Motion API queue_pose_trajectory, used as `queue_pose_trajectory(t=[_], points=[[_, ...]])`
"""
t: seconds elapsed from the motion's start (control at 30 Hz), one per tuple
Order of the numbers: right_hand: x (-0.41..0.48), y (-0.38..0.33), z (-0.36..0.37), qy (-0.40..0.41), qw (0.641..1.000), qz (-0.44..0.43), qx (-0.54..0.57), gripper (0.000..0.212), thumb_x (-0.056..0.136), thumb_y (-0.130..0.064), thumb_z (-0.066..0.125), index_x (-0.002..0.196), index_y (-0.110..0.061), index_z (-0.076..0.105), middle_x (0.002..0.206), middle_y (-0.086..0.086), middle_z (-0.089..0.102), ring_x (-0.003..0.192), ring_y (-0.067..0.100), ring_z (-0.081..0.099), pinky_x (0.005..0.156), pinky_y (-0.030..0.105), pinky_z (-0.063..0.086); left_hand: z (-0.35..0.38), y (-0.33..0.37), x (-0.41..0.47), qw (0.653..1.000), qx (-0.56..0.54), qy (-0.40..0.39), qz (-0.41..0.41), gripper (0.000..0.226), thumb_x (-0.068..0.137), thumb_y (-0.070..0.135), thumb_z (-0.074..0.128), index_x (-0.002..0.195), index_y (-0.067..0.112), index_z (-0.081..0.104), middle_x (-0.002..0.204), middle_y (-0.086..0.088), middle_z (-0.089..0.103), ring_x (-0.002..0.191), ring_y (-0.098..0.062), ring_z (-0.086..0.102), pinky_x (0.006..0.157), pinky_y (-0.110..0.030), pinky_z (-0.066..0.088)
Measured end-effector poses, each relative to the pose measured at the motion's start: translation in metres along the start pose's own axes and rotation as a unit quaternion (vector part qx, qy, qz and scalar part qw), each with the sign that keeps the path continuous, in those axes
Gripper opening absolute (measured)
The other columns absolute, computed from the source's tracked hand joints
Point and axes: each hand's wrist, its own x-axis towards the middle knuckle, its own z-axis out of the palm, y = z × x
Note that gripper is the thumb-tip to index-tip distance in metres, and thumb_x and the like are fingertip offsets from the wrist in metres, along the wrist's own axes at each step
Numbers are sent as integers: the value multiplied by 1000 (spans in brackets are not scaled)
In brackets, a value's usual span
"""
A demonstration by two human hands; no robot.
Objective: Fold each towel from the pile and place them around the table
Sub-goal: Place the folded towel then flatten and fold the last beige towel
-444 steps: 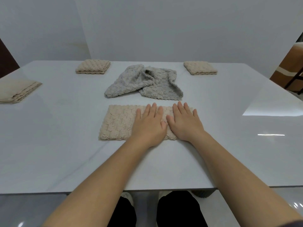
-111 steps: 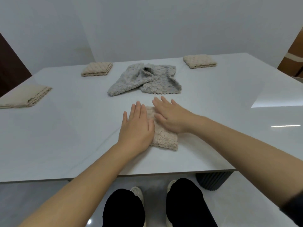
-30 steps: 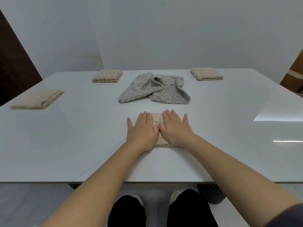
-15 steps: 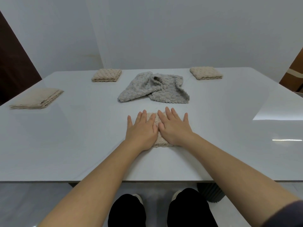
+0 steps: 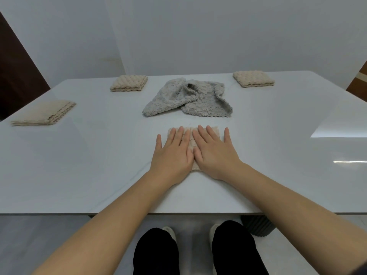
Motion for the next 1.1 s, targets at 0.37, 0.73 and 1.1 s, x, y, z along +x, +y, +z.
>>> queue_pose_trajectory(t=[0.37, 0.73, 1.1], points=[[3, 9, -11, -56, 995, -5, 84, 58, 102, -44, 18, 157, -26, 7, 164, -3, 0, 151, 16, -4, 117, 57, -10, -15, -1, 7, 999, -34, -38, -13, 59, 100, 39, 23, 155, 22, 13, 163, 3, 10, 149, -15, 4, 118, -52, 10], [-3, 28, -22, 3, 955, 43, 295, 58, 102, -43, 34, 155, -29, 16, 164, -1, 6, 151, 18, 1, 121, 51, 0, -35, -13, -5, 915, -327, 121, -203, 40, 92, 35, 50, 127, 18, 44, 122, 2, 55, 106, -21, 57, 91, -37, 47], [-4, 35, -24, 27, 941, 25, 335, 75, 95, -32, 55, 156, -29, 12, 163, -4, 11, 149, 8, 7, 122, 40, 11, -65, -18, 23, 797, -521, -133, -275, 13, 90, 19, 64, 97, 11, 56, 84, -7, 60, 61, -17, 55, 56, -27, 48]])
